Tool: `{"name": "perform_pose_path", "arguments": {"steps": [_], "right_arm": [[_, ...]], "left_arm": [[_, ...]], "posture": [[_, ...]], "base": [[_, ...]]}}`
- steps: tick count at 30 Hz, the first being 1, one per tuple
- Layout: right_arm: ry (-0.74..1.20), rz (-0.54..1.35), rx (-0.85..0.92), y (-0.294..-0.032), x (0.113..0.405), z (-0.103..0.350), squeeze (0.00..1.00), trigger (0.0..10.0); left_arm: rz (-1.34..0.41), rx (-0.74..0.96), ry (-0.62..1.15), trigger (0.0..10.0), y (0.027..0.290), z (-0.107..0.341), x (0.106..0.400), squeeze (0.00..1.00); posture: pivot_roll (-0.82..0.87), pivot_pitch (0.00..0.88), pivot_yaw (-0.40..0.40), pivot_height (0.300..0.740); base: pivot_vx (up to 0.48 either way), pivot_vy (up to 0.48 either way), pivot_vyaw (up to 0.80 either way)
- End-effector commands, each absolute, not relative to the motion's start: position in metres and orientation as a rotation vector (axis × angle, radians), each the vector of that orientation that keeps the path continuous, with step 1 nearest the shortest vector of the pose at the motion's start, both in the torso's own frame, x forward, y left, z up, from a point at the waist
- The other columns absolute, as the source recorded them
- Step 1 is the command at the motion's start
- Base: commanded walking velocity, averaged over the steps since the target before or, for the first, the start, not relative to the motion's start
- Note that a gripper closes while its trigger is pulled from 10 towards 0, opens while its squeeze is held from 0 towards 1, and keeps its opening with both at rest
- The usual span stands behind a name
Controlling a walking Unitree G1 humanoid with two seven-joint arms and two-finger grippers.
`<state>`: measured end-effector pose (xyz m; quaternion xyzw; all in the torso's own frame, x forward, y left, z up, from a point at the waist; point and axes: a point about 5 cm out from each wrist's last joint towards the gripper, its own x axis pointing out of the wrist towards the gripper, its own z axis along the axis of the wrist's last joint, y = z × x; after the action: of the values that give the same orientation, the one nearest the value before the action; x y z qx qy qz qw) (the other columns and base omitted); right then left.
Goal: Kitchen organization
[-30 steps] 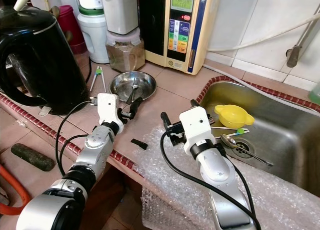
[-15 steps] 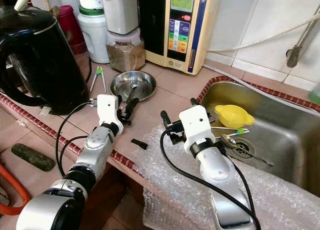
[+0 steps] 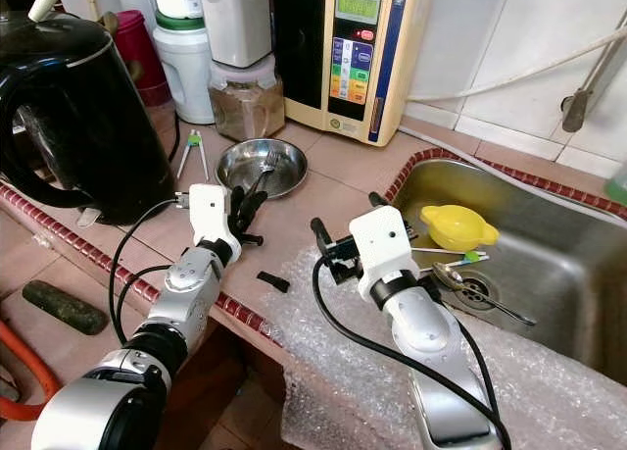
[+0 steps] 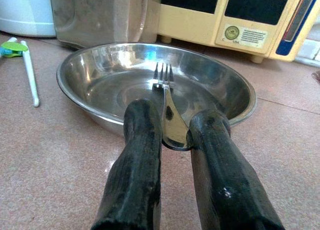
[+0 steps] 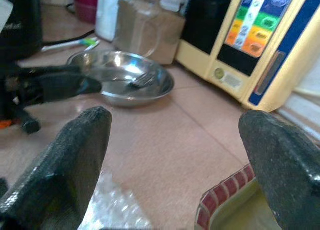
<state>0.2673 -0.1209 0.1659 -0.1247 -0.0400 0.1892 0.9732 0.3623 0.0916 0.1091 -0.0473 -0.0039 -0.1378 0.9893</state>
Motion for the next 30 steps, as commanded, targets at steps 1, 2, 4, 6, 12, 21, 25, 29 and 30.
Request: {"name": "perform_pose_path", "arguments": {"steps": [1,2,4,6,12,21,25,29,30], "right_arm": [[-0.067,0.409,-0.249,-0.119,0.266,0.165,0.00,10.0],[-0.065,0.410,-0.248,-0.119,0.266,0.164,0.00,10.0],[-0.053,0.421,-0.250,-0.118,0.266,0.162,0.00,10.0],[-0.031,0.441,-0.259,-0.116,0.265,0.159,0.00,10.0],[0.010,0.469,-0.281,-0.113,0.262,0.150,0.00,10.0],[0.007,0.449,-0.283,-0.115,0.265,0.151,0.00,10.0],[-0.009,0.414,-0.267,-0.118,0.268,0.154,0.00,10.0],[-0.042,0.319,-0.236,-0.127,0.275,0.161,0.00,10.0],[-0.054,0.304,-0.218,-0.128,0.277,0.163,0.00,10.0]], "left_arm": [[-0.286,-0.097,-0.001,0.0,0.091,0.111,0.364,0.00],[-0.287,-0.098,-0.001,0.0,0.091,0.111,0.364,0.00],[-0.292,-0.099,0.000,0.0,0.090,0.111,0.364,0.00],[-0.295,-0.100,0.000,0.0,0.089,0.111,0.364,0.00],[-0.309,-0.107,-0.008,0.0,0.088,0.112,0.364,0.00],[-0.357,-0.171,-0.090,0.0,0.084,0.125,0.363,0.00],[-0.417,-0.215,-0.179,0.0,0.073,0.140,0.358,0.00],[-0.488,-0.202,-0.278,0.0,0.064,0.159,0.352,0.00],[-0.502,-0.197,-0.294,0.0,0.062,0.162,0.351,0.00]], "posture": [[-0.10,0.041,0.018,0.740],[-0.10,0.041,0.018,0.740],[-0.10,0.041,0.017,0.740],[-0.10,0.041,0.017,0.740],[-0.10,0.040,0.020,0.740],[-0.09,0.039,0.020,0.740],[-0.09,0.038,0.019,0.740],[-0.08,0.037,0.013,0.740],[-0.08,0.037,0.013,0.740]], "base": [[0.000,0.000,0.00],[0.000,0.000,0.00],[0.000,0.000,0.00],[0.000,0.000,0.00],[0.000,0.000,0.00],[0.000,0.000,0.00],[0.000,0.000,0.00],[0.000,0.000,0.00],[0.000,0.000,0.00]]}}
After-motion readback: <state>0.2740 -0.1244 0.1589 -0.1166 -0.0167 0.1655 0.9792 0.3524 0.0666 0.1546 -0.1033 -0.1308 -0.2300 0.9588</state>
